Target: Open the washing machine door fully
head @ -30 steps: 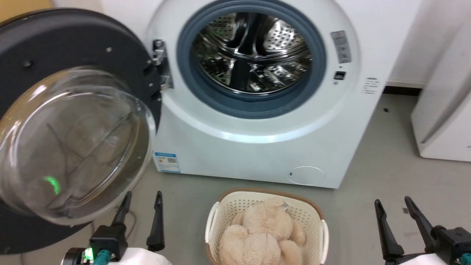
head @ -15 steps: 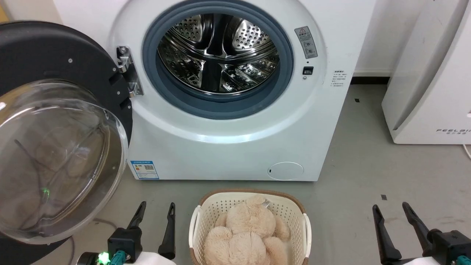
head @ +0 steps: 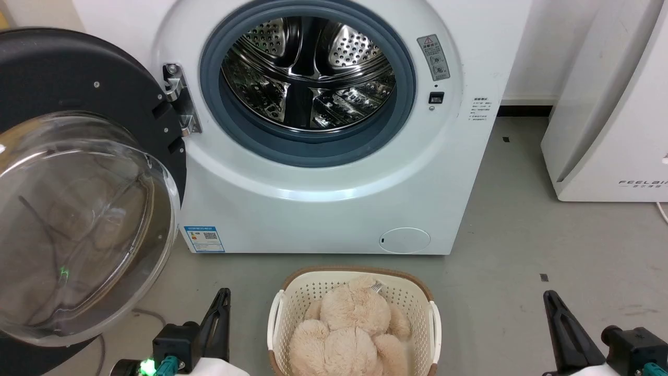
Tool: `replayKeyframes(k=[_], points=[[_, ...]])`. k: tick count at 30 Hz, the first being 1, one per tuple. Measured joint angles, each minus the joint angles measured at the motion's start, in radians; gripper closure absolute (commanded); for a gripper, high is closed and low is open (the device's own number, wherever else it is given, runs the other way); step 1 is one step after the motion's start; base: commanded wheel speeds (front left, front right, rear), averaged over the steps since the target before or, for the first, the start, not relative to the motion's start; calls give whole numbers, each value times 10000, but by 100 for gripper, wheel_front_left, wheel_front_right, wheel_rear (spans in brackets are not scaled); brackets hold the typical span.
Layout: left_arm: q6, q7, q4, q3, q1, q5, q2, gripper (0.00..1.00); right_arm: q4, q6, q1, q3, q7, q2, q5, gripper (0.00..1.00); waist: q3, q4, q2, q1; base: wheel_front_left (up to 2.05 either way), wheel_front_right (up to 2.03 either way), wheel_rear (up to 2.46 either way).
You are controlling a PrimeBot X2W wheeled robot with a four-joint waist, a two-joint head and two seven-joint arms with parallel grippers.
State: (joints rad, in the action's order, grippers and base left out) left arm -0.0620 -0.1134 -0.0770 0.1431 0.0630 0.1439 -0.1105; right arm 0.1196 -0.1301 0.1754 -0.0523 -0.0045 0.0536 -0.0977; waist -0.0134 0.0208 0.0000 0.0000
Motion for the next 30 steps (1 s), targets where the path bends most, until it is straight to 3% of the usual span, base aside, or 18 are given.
replayKeyframes(k=[30], points=[[127,263,148,-330,-35,-299,102,100,-282,0,-236,111,0,2,192,100,34,-53,0,0,0,0,0]])
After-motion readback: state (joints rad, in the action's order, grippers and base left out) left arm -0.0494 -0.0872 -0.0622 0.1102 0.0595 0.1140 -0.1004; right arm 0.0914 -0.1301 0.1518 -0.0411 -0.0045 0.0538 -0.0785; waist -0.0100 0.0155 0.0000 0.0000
